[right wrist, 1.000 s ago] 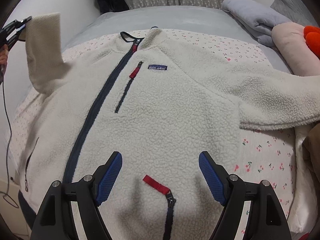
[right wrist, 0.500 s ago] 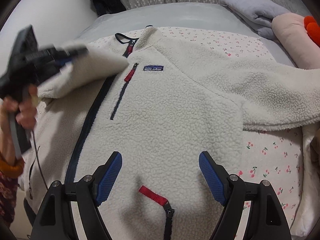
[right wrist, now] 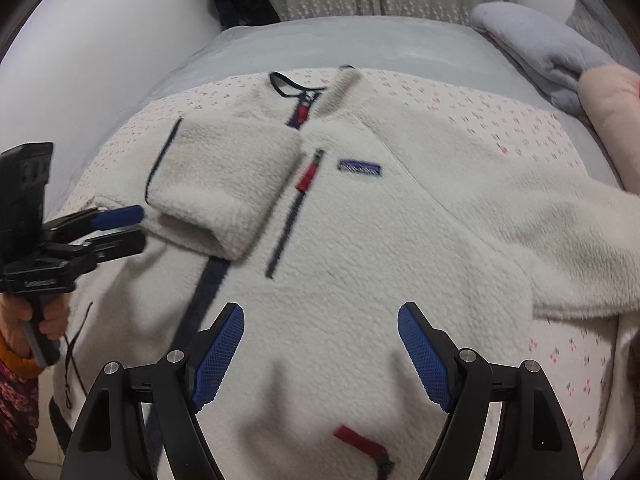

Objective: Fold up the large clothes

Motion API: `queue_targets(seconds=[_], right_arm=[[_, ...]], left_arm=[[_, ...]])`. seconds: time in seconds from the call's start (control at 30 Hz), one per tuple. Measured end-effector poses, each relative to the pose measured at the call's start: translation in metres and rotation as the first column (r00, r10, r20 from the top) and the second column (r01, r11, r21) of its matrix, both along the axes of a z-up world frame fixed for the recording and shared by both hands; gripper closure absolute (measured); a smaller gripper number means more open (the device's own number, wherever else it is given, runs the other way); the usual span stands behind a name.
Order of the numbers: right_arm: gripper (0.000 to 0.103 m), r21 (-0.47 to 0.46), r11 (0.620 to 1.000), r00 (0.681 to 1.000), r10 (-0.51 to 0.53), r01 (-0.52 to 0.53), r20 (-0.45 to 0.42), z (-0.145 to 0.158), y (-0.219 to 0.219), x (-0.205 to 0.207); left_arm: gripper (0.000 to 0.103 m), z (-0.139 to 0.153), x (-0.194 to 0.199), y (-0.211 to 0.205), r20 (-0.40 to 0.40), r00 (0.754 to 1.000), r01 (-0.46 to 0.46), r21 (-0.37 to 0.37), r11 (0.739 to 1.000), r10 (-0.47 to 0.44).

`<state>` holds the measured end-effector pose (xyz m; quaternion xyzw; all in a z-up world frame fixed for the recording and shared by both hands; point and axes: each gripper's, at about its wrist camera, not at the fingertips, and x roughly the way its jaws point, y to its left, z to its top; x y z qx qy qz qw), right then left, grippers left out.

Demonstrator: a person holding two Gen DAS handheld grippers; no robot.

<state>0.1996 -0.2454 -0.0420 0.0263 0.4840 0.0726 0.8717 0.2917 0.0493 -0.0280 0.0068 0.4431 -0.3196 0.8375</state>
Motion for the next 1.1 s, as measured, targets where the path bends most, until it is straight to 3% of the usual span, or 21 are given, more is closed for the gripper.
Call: queue_targets(seconds=[0.1,0.23,0.27,0.37,0.47,0.53,0.57,0.7,0.77,0.9,1.0,1.1], right_arm=[[0.019,-0.045,0.997,0.997,0.063,-0.061,0.034,0.004,0.033,0.016],[0.018,-0.106,0.985,0.989,0.142,-0.137,0.040,-0.006,0.075,0.035],[0.018,-0.129,0.980,0.987,0.156,-0.150,0.038,-0.012,0.089,0.043],[0.018,-0.192,0.967,0.983,0.178,-0.167,0.040,-0.027,0.114,0.061],[0.019,-0.279,0.949,0.984,0.168,-0.147,0.053,-0.045,0.126,0.080],[0.020,-0.276,0.957,0.993,0.104,-0.084,0.059,-0.047,0.112,0.091],[0.021,-0.253,0.966,0.995,0.079,-0.061,0.062,-0.046,0.104,0.094],[0.021,0.024,0.995,0.993,-0.093,0.092,0.078,-0.032,0.018,0.091],[0.020,0.167,0.977,0.987,-0.148,0.135,0.069,-0.030,-0.022,0.080],[0.020,0.448,0.879,0.983,-0.185,0.163,0.005,-0.044,-0.085,0.056],[0.020,0.511,0.838,0.977,-0.211,0.192,-0.022,-0.059,-0.106,0.051],[0.020,0.547,0.803,0.967,-0.247,0.236,-0.056,-0.072,-0.115,0.056]], left_arm=[[0.031,0.009,0.016,0.034,0.069,0.992,-0.108,0.061,0.992,0.103],[0.032,0.006,0.039,0.090,0.120,0.960,-0.268,0.121,0.956,0.253],[0.037,0.001,0.044,0.101,0.128,0.954,-0.288,0.134,0.948,0.272],[0.061,-0.024,0.057,0.113,0.066,0.953,-0.302,0.141,0.943,0.296],[0.063,-0.053,0.063,0.113,-0.001,0.954,-0.296,0.142,0.945,0.299],[0.063,-0.067,0.062,0.111,-0.006,0.957,-0.286,0.155,0.946,0.291],[0.063,-0.070,0.060,0.108,0.006,0.959,-0.282,0.160,0.946,0.285],[0.063,-0.069,0.058,0.107,0.022,0.962,-0.270,0.175,0.947,0.271],[0.063,-0.066,0.058,0.106,0.022,0.966,-0.258,0.183,0.949,0.259],[0.063,-0.054,0.061,0.109,0.016,0.970,-0.240,0.166,0.956,0.241],[0.062,-0.044,0.070,0.119,0.000,0.965,-0.260,0.118,0.958,0.262],[0.056,-0.038,0.086,0.127,0.014,0.952,-0.305,0.123,0.944,0.305]])
